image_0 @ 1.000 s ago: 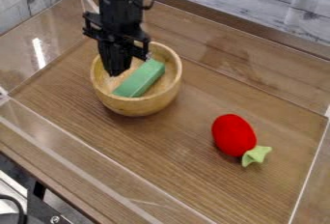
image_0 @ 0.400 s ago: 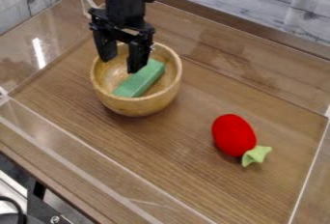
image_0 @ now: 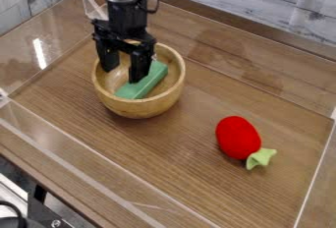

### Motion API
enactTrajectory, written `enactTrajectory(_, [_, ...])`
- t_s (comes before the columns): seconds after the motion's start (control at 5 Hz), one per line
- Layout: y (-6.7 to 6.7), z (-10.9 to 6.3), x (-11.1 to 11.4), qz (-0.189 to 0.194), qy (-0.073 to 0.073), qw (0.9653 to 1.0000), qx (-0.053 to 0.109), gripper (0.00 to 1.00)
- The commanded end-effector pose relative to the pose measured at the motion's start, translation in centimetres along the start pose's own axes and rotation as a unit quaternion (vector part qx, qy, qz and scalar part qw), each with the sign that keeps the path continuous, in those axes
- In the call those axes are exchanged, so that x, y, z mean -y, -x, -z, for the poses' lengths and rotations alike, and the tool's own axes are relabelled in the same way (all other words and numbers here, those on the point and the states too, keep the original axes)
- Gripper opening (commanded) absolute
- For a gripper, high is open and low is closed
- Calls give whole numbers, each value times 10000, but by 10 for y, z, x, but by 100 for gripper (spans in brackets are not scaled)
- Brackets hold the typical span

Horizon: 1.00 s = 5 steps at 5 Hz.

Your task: Put the green object in the brown bowl

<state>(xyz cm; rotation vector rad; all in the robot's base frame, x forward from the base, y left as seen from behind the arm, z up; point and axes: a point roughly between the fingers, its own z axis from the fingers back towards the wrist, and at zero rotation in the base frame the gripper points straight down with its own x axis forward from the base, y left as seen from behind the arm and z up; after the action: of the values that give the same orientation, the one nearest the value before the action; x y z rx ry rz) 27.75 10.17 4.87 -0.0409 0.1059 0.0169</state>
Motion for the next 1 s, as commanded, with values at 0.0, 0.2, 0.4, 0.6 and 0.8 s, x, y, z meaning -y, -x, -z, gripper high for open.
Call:
enactTrajectory(0.0, [-7, -6, 0, 23, -105, 9997, 219, 100])
enactTrajectory(0.2, [-7, 0, 5, 88, -111, 9997, 182, 100])
enactTrajectory(0.4, [-4, 9, 3, 6, -101, 9998, 152, 100])
enactTrajectory(0.6, [-2, 18, 0, -75, -93, 9999, 122, 0])
enactTrajectory(0.8, [4, 8, 8, 99, -42, 9999, 109, 100])
